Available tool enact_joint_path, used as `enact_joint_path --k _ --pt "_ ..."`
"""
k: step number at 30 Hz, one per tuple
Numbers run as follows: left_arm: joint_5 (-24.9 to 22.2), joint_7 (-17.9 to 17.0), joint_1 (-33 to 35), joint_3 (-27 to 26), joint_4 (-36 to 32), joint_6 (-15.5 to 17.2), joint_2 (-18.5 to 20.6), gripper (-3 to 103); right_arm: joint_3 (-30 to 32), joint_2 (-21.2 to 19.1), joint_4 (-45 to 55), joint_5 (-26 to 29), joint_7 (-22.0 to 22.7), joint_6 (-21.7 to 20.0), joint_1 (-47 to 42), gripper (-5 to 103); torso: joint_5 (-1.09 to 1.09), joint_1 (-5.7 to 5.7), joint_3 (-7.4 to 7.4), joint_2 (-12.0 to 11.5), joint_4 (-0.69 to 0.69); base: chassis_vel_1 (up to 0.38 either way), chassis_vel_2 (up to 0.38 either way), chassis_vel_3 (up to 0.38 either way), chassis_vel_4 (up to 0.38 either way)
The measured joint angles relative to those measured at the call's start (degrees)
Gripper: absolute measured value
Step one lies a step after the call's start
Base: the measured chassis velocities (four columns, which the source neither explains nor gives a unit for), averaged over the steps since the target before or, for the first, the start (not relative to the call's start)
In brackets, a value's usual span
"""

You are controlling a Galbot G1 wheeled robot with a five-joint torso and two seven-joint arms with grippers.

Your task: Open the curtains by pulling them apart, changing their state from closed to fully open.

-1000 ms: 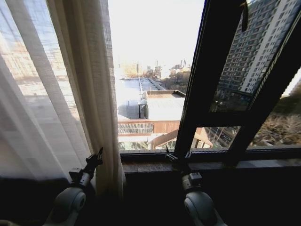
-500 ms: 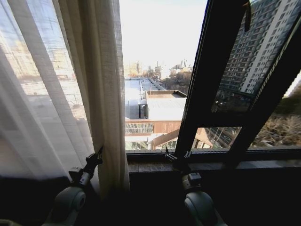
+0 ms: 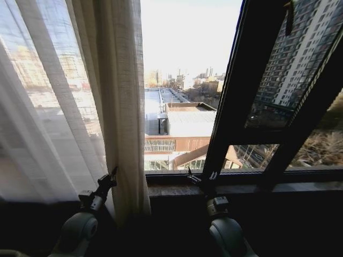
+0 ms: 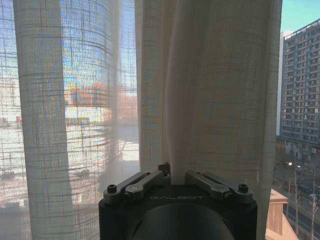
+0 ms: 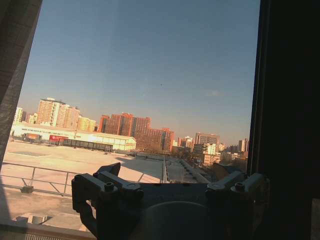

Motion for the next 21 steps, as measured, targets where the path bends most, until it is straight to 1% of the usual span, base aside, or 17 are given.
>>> enact_joint_path --k 13,21 --pt "0.2 0.0 0.4 -0.2 -0.4 -0.1 -0.6 0 0.0 -0.4 -0.5 0.3 -0.1 0.0 0.3 100 0.0 0.0 0.0 0.0 0.0 0.097 0.097 -0.091 -0.095" --pt "0.3 -0.2 1.2 -0.7 -1.1 -0.1 -0.8 0 0.0 -0.5 -1.2 0.4 -0.5 0.1 0.6 100 0.0 0.0 0.0 0.0 0.0 0.012 0.013 -0.014 -0.018"
